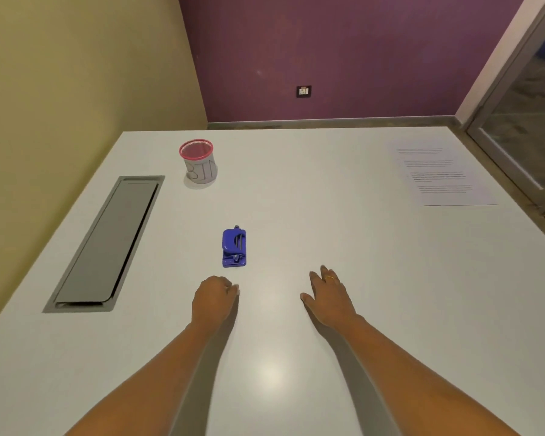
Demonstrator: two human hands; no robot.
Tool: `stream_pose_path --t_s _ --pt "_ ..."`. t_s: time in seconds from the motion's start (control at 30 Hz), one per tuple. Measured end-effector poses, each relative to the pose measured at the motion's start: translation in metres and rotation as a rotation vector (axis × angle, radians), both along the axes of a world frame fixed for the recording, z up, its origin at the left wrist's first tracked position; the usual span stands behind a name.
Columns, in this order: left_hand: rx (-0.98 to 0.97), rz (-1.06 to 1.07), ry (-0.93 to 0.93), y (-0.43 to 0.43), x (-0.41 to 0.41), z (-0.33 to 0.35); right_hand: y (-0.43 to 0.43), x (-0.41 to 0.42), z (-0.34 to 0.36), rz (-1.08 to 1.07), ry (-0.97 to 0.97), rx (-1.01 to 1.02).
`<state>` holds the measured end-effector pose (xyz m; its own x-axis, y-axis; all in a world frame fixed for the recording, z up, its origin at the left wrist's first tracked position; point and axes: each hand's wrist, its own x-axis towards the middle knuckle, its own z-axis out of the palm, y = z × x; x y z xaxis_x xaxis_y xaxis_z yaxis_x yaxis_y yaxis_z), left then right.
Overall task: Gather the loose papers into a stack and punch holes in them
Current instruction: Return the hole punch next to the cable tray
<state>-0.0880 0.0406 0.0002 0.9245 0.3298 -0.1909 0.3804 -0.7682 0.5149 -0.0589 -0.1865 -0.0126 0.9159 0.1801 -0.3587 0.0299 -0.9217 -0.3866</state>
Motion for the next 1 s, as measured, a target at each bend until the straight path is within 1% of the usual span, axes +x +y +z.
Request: stream_pose_path --t_s 0.1,0.27,0.43,0.57,0.67,0.83,0.9,1.0 --pt "-0.114 0.187 -0.025 0.014 0.021 0.014 0.012 0.003 0.002 0.016 0.02 0.021" --pt "-0.38 0.394 -0.087 0.03 0.065 0.027 0.027 0.011 0.002 0.015 0.054 0.068" --pt "-0.482 0.435 -0.032 0.028 0.095 0.024 0.033 0.017 -0.003 0.016 0.033 0.091" --pt "-0.66 0.527 0.006 0.025 0.103 0.018 0.037 0.022 -0.007 0.011 0.017 0.117" --pt "-0.774 0.544 0.031 0.026 0.104 0.014 0.037 0.026 -0.008 0.003 0.024 0.149" --pt "-0.955 0.558 -0.009 0.024 0.101 0.016 0.04 0.031 -0.008 -0.004 0.017 0.177" --pt "-0.965 0.555 -0.019 0.024 0.1 0.016 0.04 0.031 -0.008 -0.006 0.012 0.175" --pt "-0.891 0.55 0.001 0.022 0.099 0.012 0.039 0.031 -0.007 -0.005 0.008 0.182"
